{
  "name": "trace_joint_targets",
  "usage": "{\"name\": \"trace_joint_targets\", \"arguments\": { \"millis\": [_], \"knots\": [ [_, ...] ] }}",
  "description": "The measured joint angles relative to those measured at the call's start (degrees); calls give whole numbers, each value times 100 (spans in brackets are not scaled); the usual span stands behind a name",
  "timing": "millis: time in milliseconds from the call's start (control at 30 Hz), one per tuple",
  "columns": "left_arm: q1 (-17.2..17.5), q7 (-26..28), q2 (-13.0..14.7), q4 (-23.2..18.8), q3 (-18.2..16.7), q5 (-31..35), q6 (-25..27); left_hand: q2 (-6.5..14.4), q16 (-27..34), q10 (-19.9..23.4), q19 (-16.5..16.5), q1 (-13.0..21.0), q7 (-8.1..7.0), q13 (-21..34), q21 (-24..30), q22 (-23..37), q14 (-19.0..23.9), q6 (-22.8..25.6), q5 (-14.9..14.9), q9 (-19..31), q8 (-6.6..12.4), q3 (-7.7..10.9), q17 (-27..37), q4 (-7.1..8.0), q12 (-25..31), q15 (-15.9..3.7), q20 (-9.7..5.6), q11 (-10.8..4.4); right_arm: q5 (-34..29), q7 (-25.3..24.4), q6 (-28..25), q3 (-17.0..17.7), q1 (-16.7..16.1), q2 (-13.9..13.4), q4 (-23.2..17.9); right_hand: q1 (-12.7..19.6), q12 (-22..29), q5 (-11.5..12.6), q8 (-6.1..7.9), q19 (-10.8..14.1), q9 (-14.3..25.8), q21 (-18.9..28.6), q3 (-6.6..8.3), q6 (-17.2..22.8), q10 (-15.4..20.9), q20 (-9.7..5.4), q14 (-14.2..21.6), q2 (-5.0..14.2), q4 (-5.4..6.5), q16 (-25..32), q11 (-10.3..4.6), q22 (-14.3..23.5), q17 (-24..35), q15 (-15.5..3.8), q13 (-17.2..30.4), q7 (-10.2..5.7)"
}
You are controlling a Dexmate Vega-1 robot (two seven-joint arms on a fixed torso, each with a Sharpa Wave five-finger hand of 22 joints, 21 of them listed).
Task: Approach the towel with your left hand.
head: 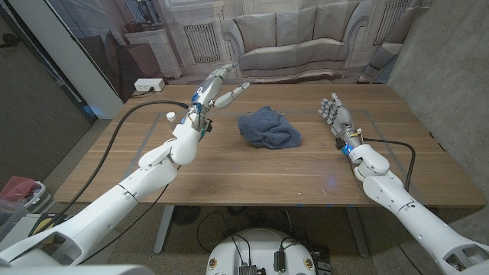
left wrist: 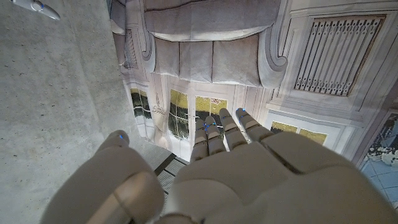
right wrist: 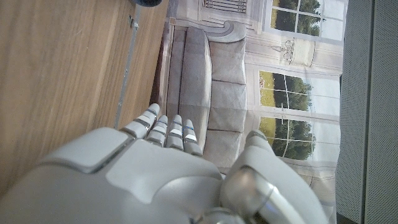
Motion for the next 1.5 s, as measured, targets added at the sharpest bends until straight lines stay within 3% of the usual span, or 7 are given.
{"name": "trace_joint_targets", "arguments": {
  "millis": [1500],
  "knots": [
    [-410, -565, 70, 108, 457, 257, 212, 37, 0, 61, 31, 37, 1, 0, -44, 0, 60, 61, 0, 0, -22, -32, 0, -32, -56, -1, -32, 1, -14, 175, 28, -84, 127, 61, 160, 1, 0, 0, 0, 41, 0, 0, -25, -1, 62, 0, -1, -1, -25, 0, 0, 0, 0, 0, 0, 1]
  ]
}}
